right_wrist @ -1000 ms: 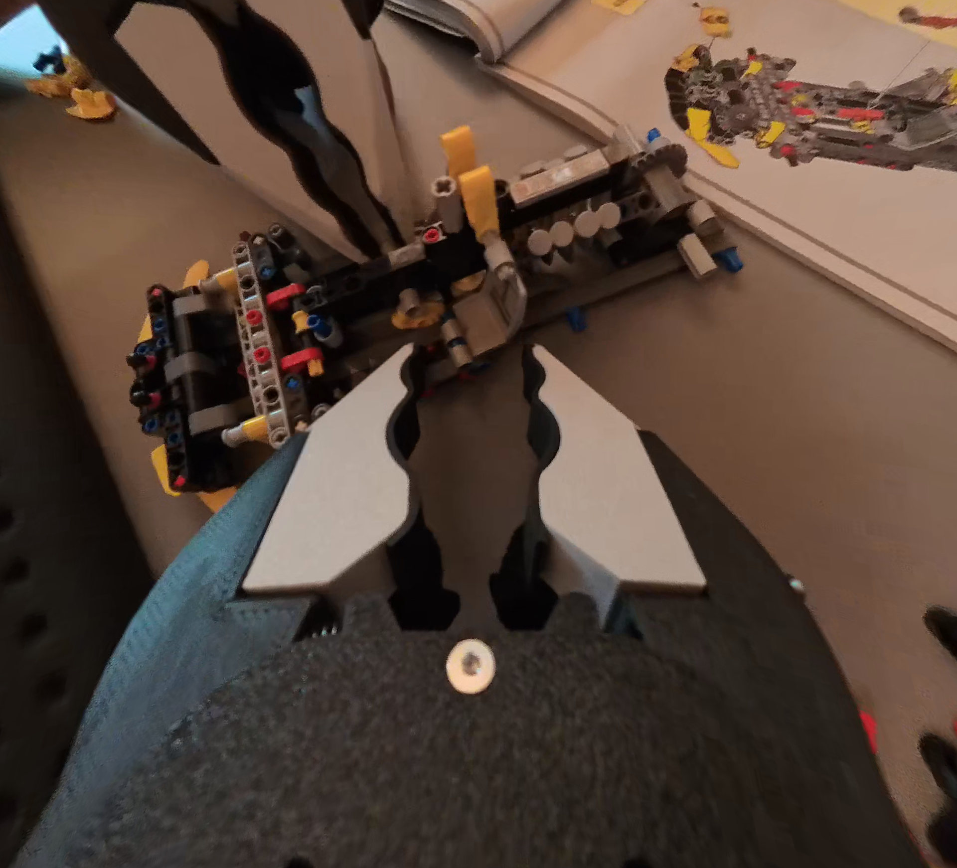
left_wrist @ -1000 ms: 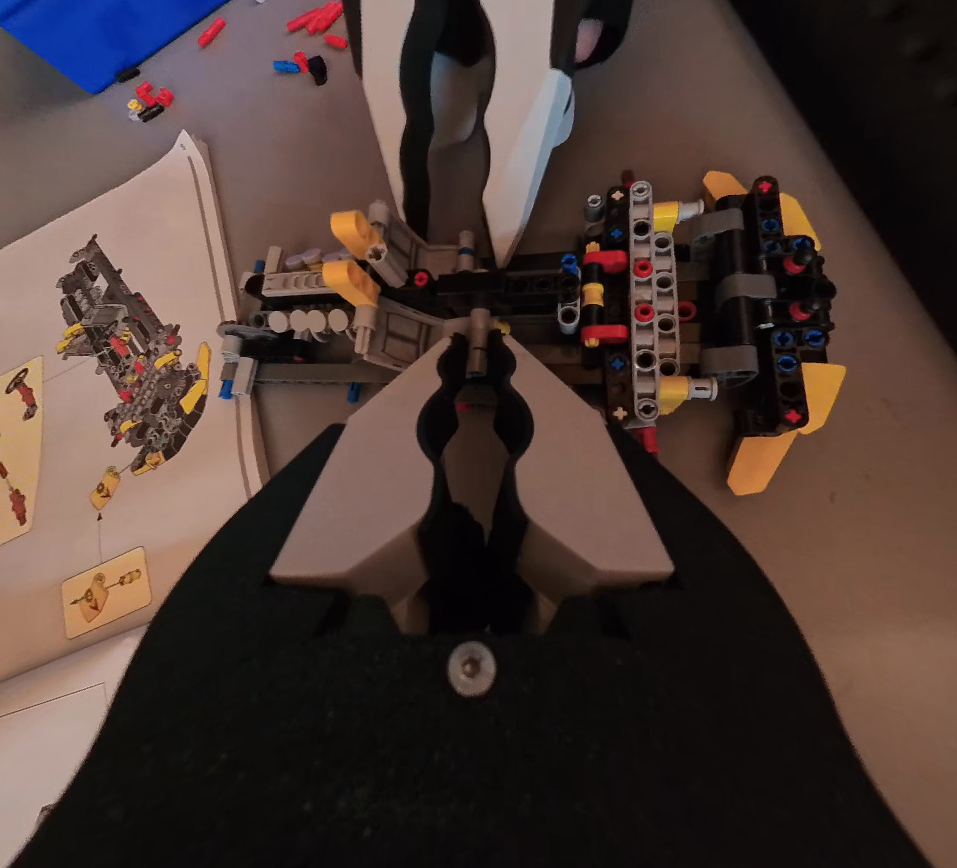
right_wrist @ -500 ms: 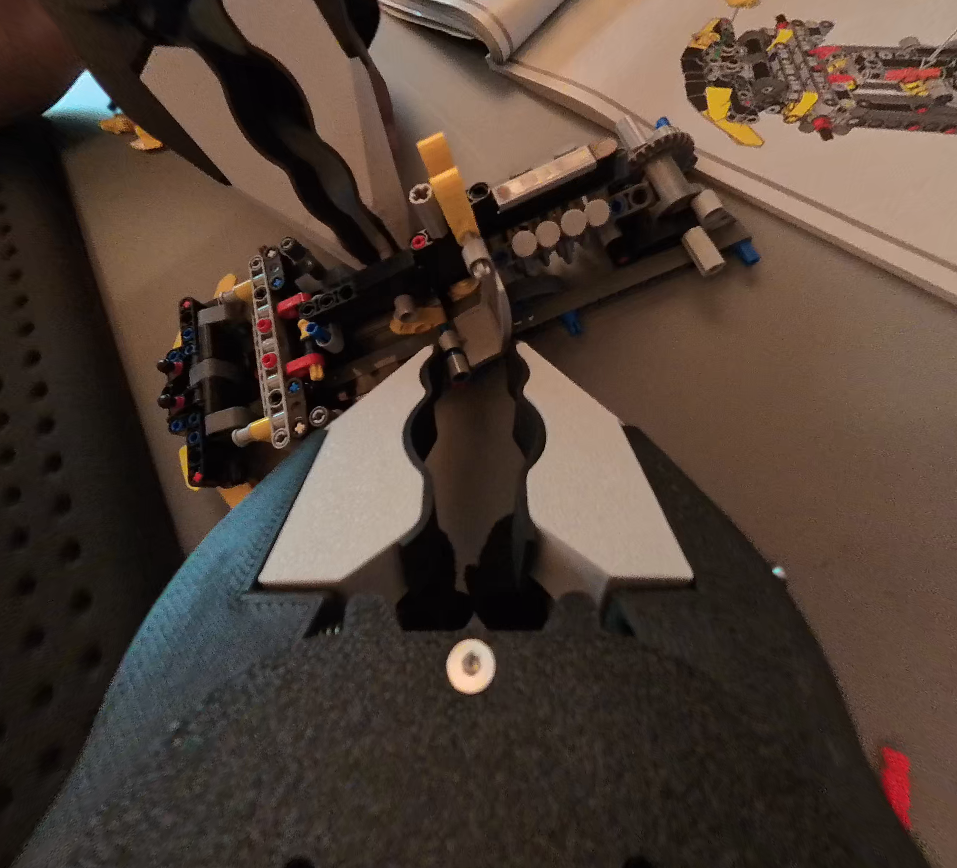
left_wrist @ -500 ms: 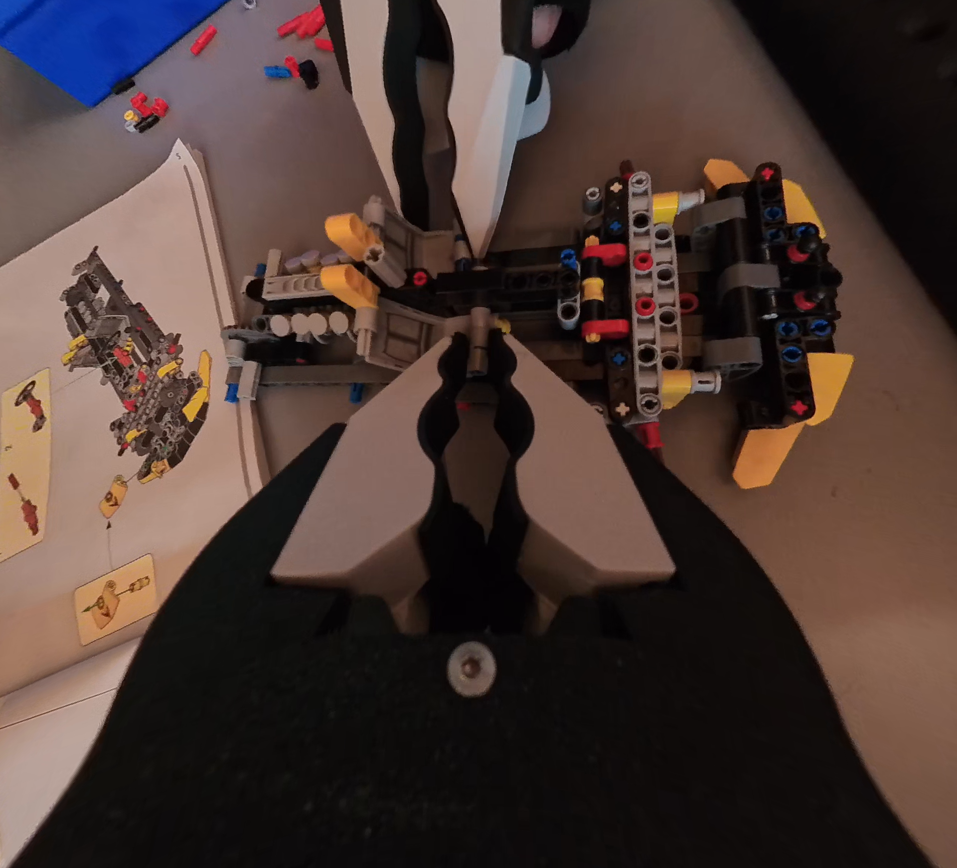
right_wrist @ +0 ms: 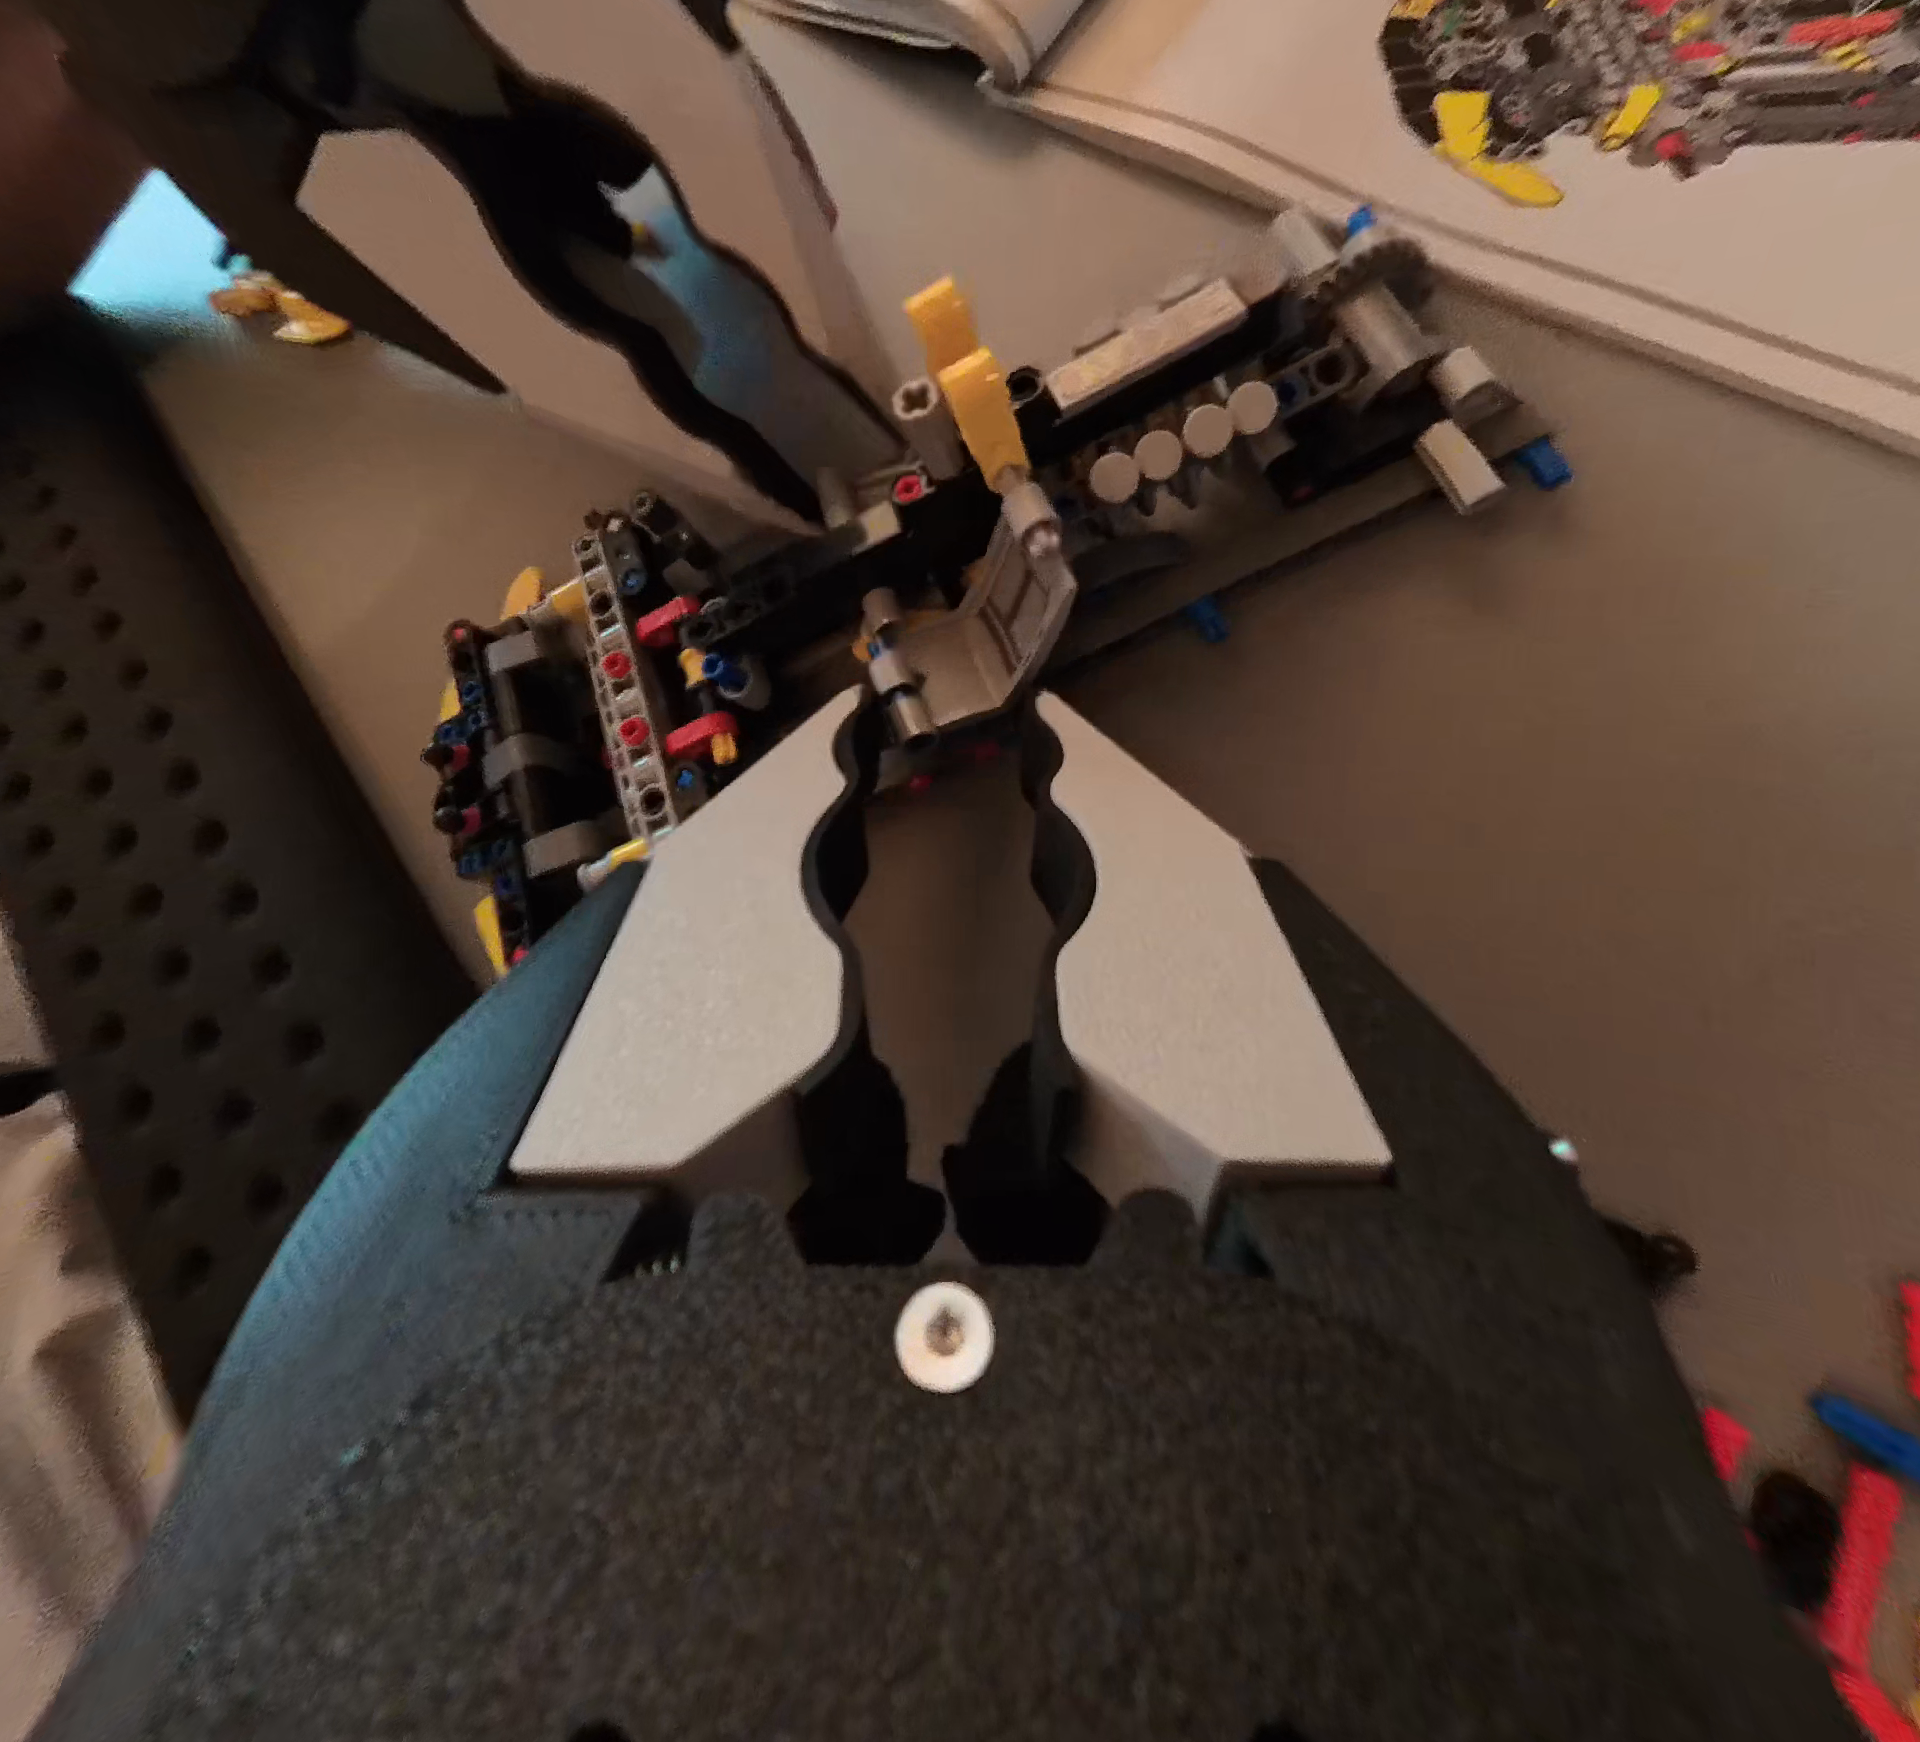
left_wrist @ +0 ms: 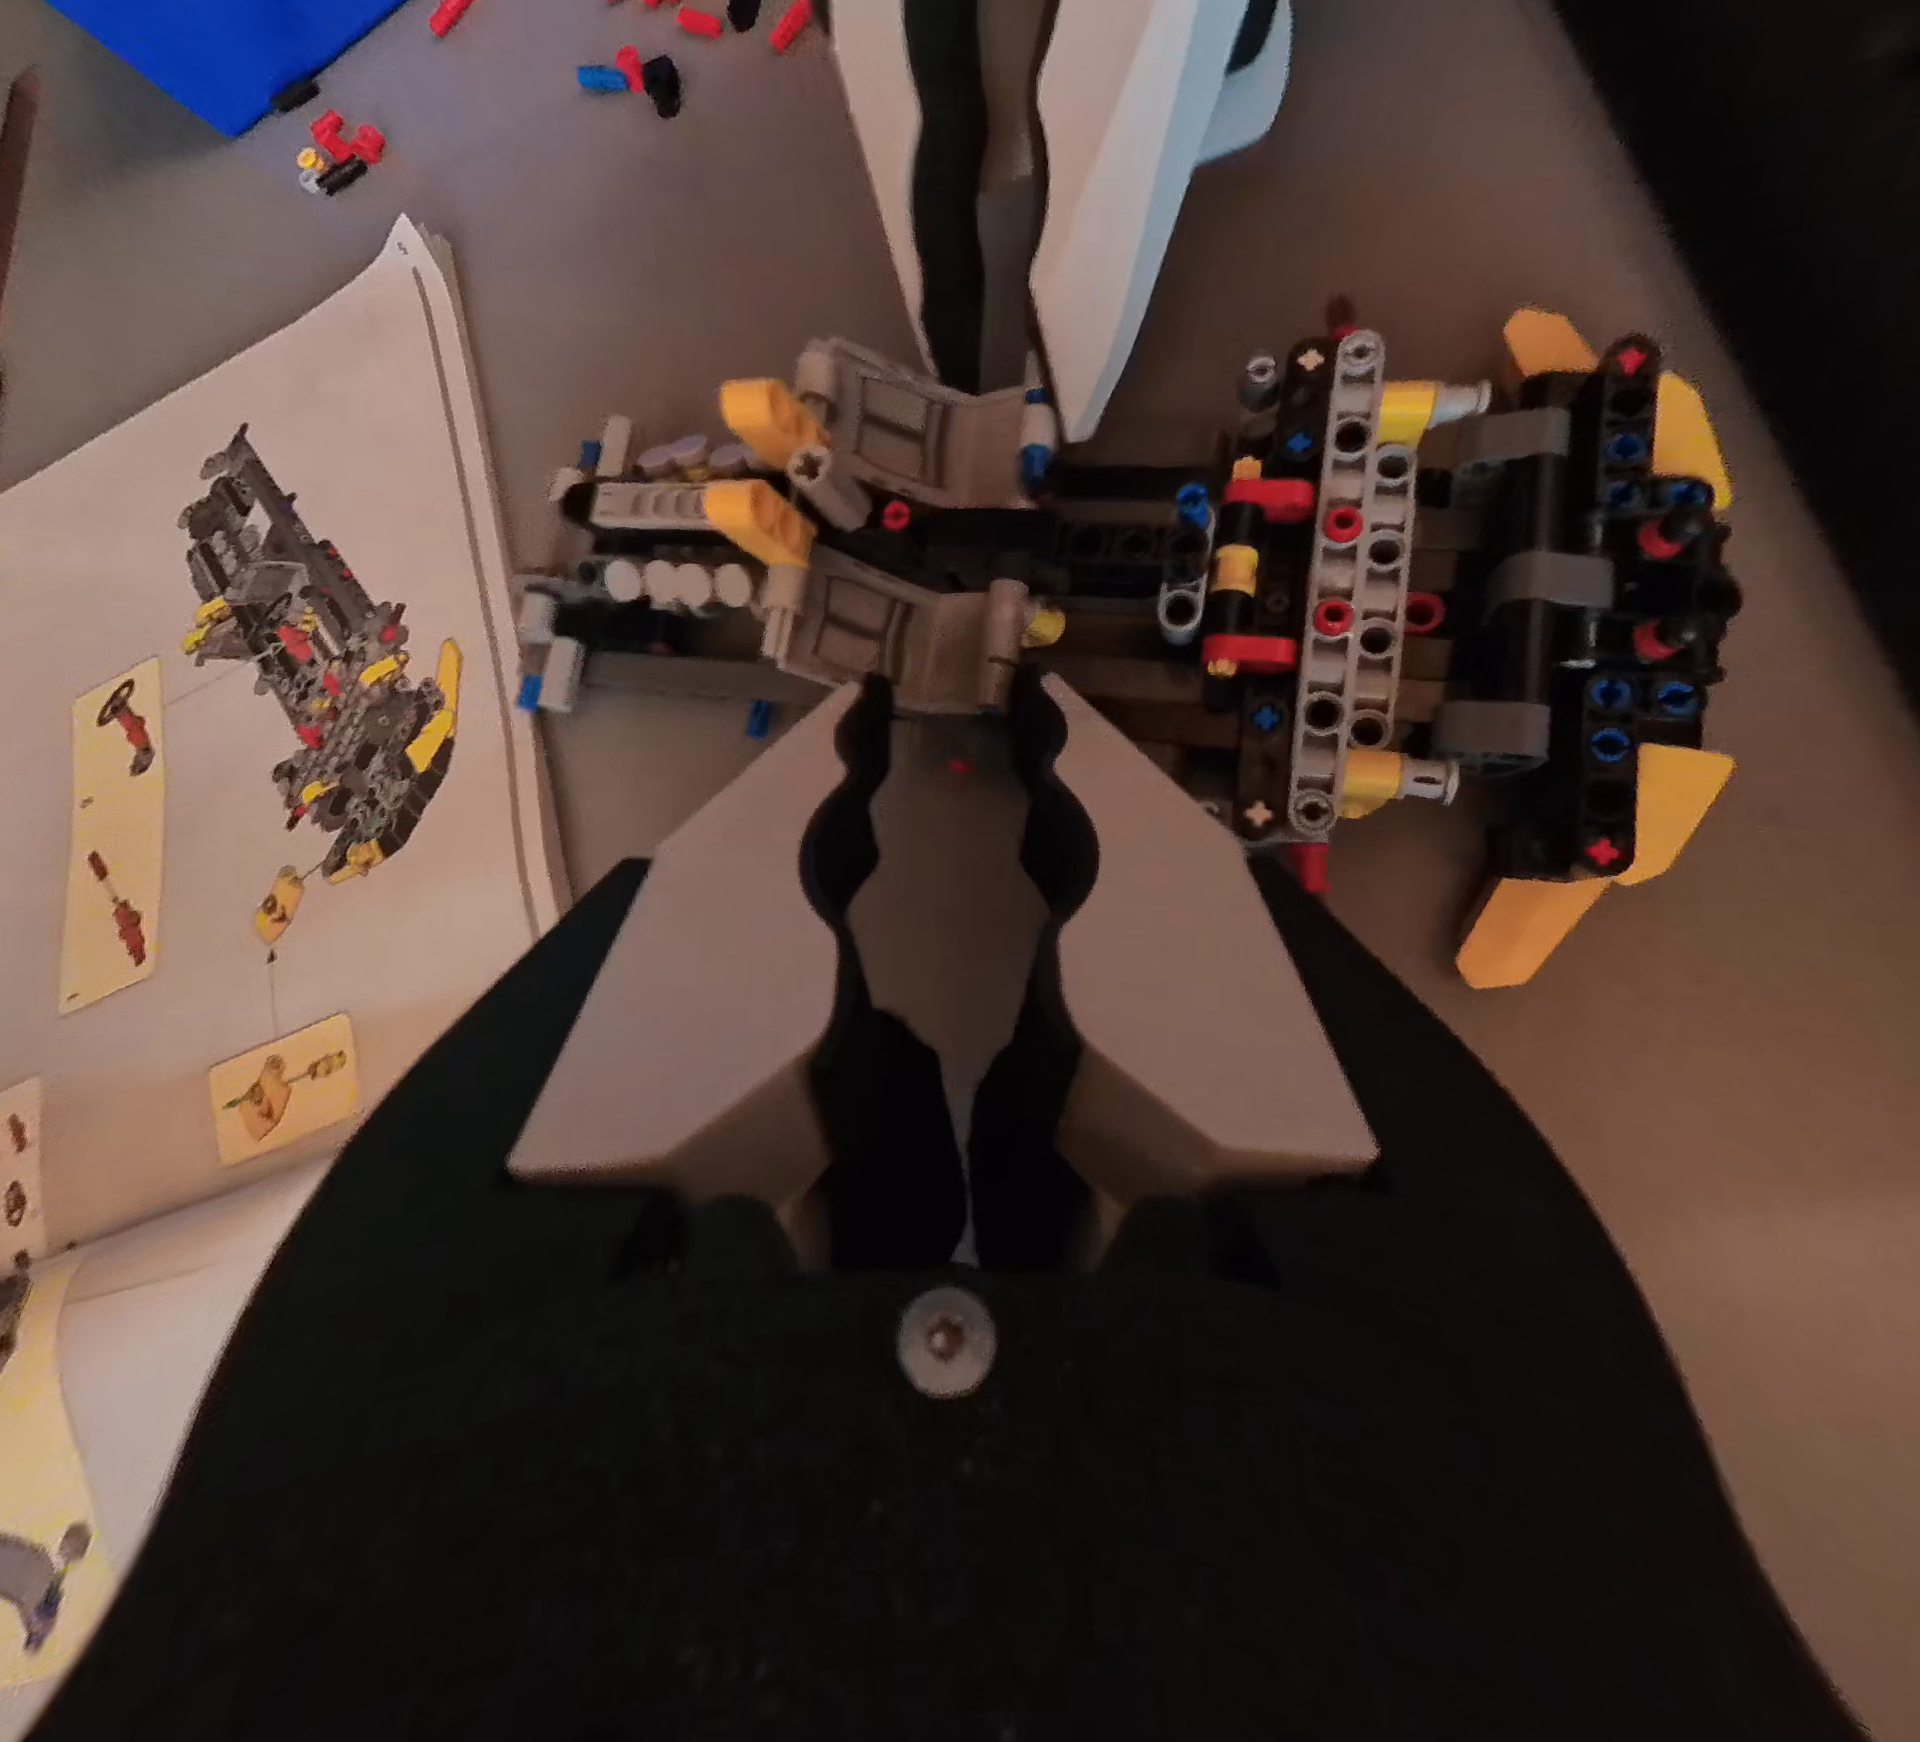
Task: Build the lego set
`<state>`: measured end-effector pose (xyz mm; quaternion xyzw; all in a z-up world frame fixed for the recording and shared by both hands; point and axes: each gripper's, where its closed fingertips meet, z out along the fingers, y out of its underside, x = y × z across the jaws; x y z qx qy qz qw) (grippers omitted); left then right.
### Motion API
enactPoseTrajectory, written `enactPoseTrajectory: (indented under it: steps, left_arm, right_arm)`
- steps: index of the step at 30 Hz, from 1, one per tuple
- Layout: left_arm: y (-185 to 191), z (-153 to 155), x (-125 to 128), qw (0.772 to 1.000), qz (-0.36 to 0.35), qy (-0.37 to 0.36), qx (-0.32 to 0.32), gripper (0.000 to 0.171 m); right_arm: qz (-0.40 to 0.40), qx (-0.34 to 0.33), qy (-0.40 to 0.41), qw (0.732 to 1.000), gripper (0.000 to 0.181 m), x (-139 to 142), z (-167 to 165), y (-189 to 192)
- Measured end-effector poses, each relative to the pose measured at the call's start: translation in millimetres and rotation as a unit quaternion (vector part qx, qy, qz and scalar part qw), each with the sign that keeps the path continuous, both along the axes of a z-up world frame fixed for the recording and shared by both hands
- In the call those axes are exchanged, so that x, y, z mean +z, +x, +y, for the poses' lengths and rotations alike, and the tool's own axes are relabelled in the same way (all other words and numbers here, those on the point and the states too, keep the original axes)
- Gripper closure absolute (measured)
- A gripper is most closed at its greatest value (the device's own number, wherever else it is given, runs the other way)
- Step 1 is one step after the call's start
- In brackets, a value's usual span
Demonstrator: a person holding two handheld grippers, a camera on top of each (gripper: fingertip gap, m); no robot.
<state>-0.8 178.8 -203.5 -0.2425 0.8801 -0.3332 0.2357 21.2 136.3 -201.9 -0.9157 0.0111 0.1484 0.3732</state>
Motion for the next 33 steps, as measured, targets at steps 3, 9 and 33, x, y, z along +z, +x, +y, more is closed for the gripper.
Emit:
enactPoseTrajectory:
  steps: [3, 9, 33]
  left_arm:
    - [-3, 7, 18, 1.0, -0.017, -0.008, 0.019, 0.147]
    - [-8, -24, 51, 0.997, -0.068, -0.036, -0.012, 0.149]
    - [14, -48, 18, 0.996, -0.063, -0.045, -0.035, 0.171]
  right_arm:
    - [0.102, 0.021, 0.006, 0.995, 0.157, 10, -4, -13]
    - [0.251, 0.025, 0.0, 0.968, 0.159, 22, -7, -16]
    - [-0.053, -0.235, 0.145, 0.96, 0.155, 41, -9, -11]
